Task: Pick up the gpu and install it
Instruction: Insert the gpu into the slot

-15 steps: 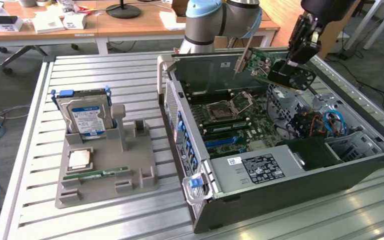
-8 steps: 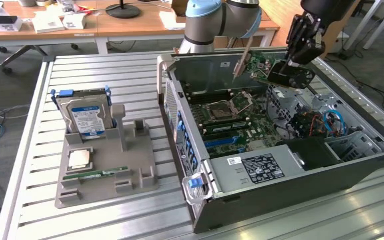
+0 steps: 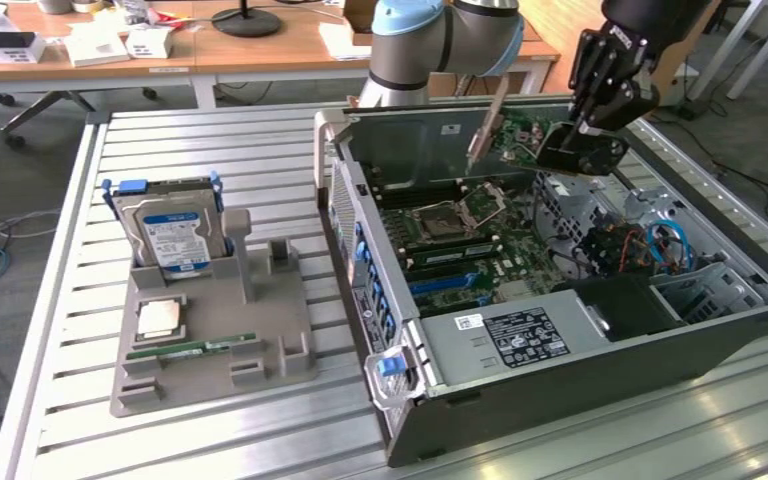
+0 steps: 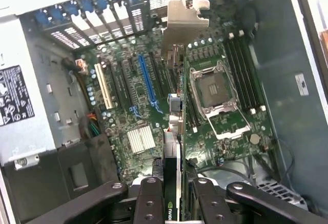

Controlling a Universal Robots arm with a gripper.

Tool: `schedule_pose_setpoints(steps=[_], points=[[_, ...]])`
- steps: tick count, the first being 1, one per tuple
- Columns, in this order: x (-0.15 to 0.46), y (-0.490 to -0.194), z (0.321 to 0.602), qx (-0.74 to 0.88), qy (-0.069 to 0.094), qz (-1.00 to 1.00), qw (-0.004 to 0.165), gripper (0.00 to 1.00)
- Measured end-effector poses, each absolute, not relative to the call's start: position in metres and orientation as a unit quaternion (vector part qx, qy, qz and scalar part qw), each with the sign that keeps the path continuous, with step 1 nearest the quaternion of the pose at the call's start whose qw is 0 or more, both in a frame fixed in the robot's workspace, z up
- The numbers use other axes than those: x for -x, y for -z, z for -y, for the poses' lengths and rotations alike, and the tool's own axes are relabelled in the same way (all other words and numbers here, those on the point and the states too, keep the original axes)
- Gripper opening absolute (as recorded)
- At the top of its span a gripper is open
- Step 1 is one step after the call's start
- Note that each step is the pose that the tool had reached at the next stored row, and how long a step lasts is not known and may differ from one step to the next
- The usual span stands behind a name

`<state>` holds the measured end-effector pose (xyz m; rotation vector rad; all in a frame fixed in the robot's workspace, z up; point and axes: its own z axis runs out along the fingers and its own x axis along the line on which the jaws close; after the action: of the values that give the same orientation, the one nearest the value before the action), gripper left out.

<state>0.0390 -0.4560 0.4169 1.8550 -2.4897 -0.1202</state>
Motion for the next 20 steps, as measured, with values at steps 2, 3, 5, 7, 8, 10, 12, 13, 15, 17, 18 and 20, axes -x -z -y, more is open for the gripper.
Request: schedule_pose_setpoints(steps=[2, 3, 5, 7, 8, 10, 12, 13, 15, 17, 18, 20], points=[[-0.039, -0.4168, 0.456, -0.61, 0.038, 0.791, 0.018, 0.26], [-0.039, -0.4167, 0.456, -0.616, 0.038, 0.786, 0.018, 0.26], [-0.039, -0.4165, 0.456, -0.629, 0.038, 0.776, 0.019, 0.26], [-0.039, -0.4164, 0.456, -0.642, 0.038, 0.766, 0.019, 0.26], [-0.039, -0.4163, 0.456, -0.648, 0.037, 0.761, 0.02, 0.26], [-0.039, -0.4161, 0.456, -0.66, 0.037, 0.75, 0.02, 0.26], [-0.039, -0.4159, 0.456, -0.671, 0.037, 0.74, 0.021, 0.26], [-0.039, -0.4157, 0.456, -0.677, 0.037, 0.734, 0.021, 0.26], [-0.039, -0.4156, 0.4561, -0.686, 0.036, 0.726, 0.022, 0.26], [-0.039, -0.4157, 0.456, -0.686, 0.036, 0.726, 0.022, 0.26], [-0.039, -0.4156, 0.456, -0.686, 0.036, 0.726, 0.022, 0.26], [-0.039, -0.4155, 0.456, -0.686, 0.036, 0.726, 0.022, 0.26]])
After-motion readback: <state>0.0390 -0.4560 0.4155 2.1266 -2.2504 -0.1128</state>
